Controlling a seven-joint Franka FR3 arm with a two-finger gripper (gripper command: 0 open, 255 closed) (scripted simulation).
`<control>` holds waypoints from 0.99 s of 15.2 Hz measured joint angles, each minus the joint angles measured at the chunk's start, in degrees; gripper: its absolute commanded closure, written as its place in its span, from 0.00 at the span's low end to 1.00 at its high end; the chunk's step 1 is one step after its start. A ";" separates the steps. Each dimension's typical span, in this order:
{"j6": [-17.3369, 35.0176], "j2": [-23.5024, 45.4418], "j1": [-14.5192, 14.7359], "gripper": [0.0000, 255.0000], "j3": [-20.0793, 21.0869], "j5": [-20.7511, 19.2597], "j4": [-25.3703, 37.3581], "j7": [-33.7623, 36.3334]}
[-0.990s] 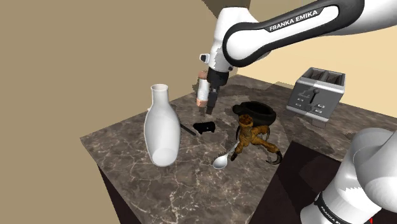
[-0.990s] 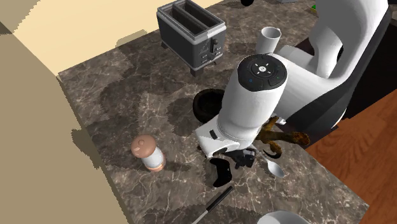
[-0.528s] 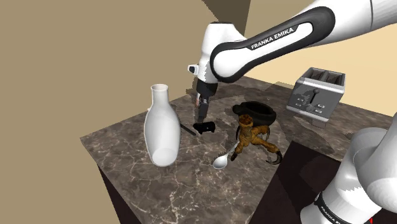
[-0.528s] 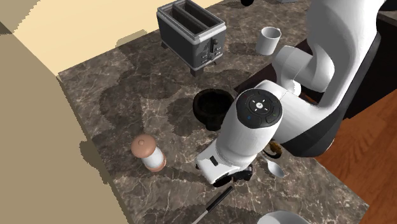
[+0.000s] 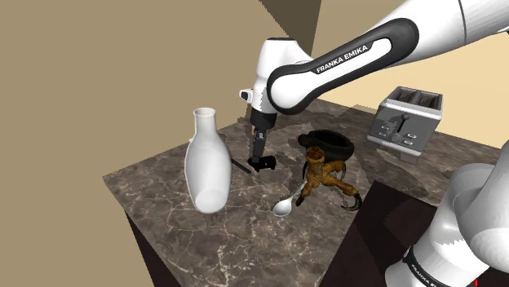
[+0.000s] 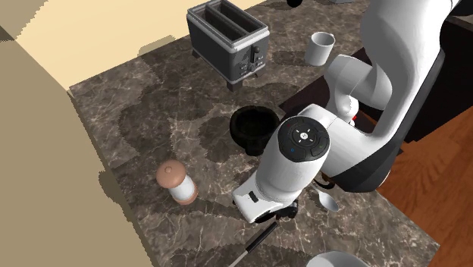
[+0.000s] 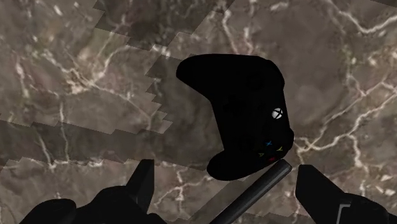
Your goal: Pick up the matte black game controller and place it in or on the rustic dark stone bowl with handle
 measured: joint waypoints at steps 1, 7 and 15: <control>0.01 0.00 0.00 0.00 0.00 0.00 0.00 0.00; 0.01 -0.03 0.01 1.00 0.02 0.01 0.00 0.00; 0.34 -1.57 0.10 0.00 -0.08 0.03 -1.29 -1.66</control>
